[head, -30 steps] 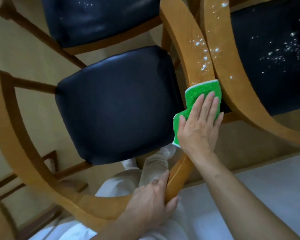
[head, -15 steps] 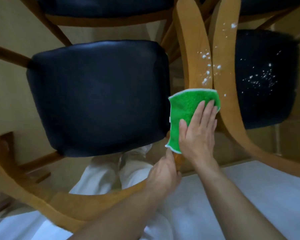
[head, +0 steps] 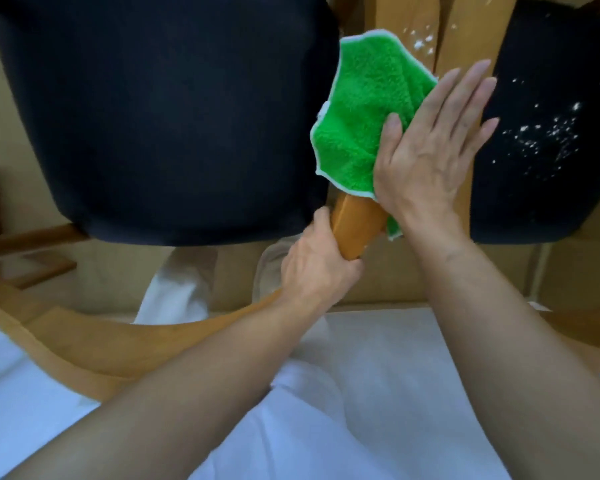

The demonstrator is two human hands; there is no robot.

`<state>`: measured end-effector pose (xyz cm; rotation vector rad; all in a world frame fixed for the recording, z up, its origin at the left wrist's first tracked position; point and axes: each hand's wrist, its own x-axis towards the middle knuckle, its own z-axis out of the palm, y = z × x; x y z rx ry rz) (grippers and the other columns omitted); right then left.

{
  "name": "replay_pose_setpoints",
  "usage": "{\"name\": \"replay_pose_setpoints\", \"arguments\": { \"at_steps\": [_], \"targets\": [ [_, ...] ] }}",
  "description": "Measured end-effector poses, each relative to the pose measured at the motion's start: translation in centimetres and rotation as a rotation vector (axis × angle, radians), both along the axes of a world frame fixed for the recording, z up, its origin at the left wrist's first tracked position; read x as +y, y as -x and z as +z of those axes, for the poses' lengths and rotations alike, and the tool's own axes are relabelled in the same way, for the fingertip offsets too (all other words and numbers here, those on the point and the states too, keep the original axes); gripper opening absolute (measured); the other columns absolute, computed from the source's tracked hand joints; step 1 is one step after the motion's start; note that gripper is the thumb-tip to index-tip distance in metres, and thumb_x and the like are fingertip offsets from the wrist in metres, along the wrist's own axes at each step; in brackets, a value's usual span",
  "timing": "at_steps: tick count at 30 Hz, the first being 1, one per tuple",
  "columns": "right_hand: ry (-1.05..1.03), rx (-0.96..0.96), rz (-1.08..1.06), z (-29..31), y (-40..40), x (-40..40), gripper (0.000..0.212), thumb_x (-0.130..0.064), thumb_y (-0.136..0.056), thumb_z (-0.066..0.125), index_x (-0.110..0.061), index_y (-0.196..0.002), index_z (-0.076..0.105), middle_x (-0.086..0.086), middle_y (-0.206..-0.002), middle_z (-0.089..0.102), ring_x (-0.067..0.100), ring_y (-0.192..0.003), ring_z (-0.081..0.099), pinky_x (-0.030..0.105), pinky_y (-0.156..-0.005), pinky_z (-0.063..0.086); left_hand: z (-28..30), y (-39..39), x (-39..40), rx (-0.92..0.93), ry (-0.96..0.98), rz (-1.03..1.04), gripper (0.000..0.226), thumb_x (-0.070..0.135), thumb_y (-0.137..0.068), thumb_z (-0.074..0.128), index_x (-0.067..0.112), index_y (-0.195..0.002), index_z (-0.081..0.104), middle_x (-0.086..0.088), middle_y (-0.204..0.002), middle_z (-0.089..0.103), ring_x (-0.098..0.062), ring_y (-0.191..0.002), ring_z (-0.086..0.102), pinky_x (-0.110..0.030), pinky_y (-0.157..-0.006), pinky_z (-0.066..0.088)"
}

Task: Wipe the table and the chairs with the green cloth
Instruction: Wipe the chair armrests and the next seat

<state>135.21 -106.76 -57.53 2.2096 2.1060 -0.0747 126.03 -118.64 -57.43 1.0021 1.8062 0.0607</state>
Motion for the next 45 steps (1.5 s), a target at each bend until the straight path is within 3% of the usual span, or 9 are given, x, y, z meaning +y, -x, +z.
{"name": "replay_pose_setpoints", "arguments": {
  "at_steps": [8,17,22,26,29,31,33,40,45],
  "targets": [
    [0.084,0.184,0.426,0.2,-1.8,-5.0,0.061,-0.029,-0.097,0.036,-0.003,-0.149,0.017,0.019,-0.157,0.016,0.03,-0.145,0.008,0.049,-0.117,0.01,0.2,-1.5,1.0,0.015,-0.055,0.198,0.062,0.065,-0.065,0.052,0.029,-0.114,0.053,0.004,-0.108,0.06,-0.024,-0.101,0.061,-0.042,-0.08,0.052],
    [0.072,0.114,0.314,-0.4,-0.3,0.6,0.07,-0.042,-0.099,0.027,0.001,-0.151,0.01,0.023,-0.159,0.009,0.034,-0.148,0.005,0.055,-0.116,0.001,-0.1,-1.6,0.7,0.114,0.001,0.133,0.052,0.062,-0.056,0.058,0.032,-0.095,0.041,0.007,-0.092,0.053,-0.028,-0.083,0.061,-0.043,-0.073,0.05],
    [0.015,0.172,0.361,-0.5,-0.2,0.5,0.057,-0.031,-0.102,0.031,0.004,-0.147,0.027,0.024,-0.155,0.024,0.036,-0.145,0.02,0.053,-0.117,0.01,-0.3,-1.5,0.5,0.097,-0.024,0.124,0.046,0.062,-0.055,0.054,0.035,-0.085,0.031,0.012,-0.081,0.044,-0.019,-0.066,0.048,-0.035,-0.062,0.039],
    [-0.005,0.325,0.463,0.8,-0.7,-0.4,0.033,-0.006,-0.097,0.048,0.006,-0.128,0.056,0.025,-0.142,0.045,0.039,-0.136,0.038,0.056,-0.113,0.027,0.2,-1.1,0.9,0.006,0.018,0.136,0.057,0.061,-0.059,0.064,0.029,-0.101,0.044,0.006,-0.097,0.054,-0.024,-0.09,0.06,-0.042,-0.076,0.05],
    [0.043,0.605,0.28,3.2,-1.4,-1.2,0.025,-0.005,-0.1,0.043,0.004,-0.112,0.064,0.021,-0.137,0.053,0.032,-0.134,0.043,0.046,-0.112,0.033,0.9,0.3,1.5,-0.063,-0.042,0.043,0.074,0.069,-0.058,0.063,0.022,-0.114,0.051,0.002,-0.106,0.056,-0.021,-0.101,0.055,-0.043,-0.084,0.049],
    [-0.047,0.75,0.059,5.3,-2.2,-1.2,0.032,-0.017,-0.103,0.037,-0.002,-0.117,0.062,0.011,-0.119,0.067,0.015,-0.115,0.061,0.025,-0.093,0.047,1.5,1.1,2.7,-0.074,-0.145,0.001,0.077,0.07,-0.06,0.062,0.02,-0.117,0.05,0.002,-0.107,0.054,-0.019,-0.1,0.052,-0.042,-0.083,0.048],
    [-0.252,0.776,-0.065,7.3,-3.2,-1.0,0.032,-0.022,-0.103,0.036,-0.005,-0.107,0.063,-0.013,-0.083,0.064,-0.007,-0.077,0.06,0.007,-0.064,0.039,2.0,1.3,4.5,-0.113,-0.202,-0.034,0.081,0.065,-0.065,0.068,0.022,-0.129,0.043,0.002,-0.116,0.052,-0.018,-0.106,0.05,-0.04,-0.087,0.048],
    [-0.403,0.771,-0.13,11.0,-7.1,0.3,0.022,-0.018,-0.104,0.036,-0.015,-0.087,0.049,-0.022,-0.061,0.045,-0.003,-0.053,0.04,0.012,-0.05,0.025,1.1,0.1,6.6,-0.188,-0.026,-0.064,0.113,0.052,-0.073,0.078,0.036,-0.149,-0.004,0.002,-0.142,0.036,-0.02,-0.121,0.048,-0.046,-0.097,0.048],
    [-0.251,0.792,-0.156,9.3,-7.3,-0.9,0.033,-0.012,-0.104,0.036,-0.015,-0.071,0.039,-0.016,-0.056,0.04,-0.002,-0.047,0.036,0.008,-0.046,0.023,0.4,-0.6,5.9,-0.212,-0.076,0.039,0.115,0.047,-0.069,0.082,0.043,-0.145,-0.005,0.002,-0.134,0.041,-0.015,-0.107,0.049,-0.04,-0.086,0.048]
  ]
}}
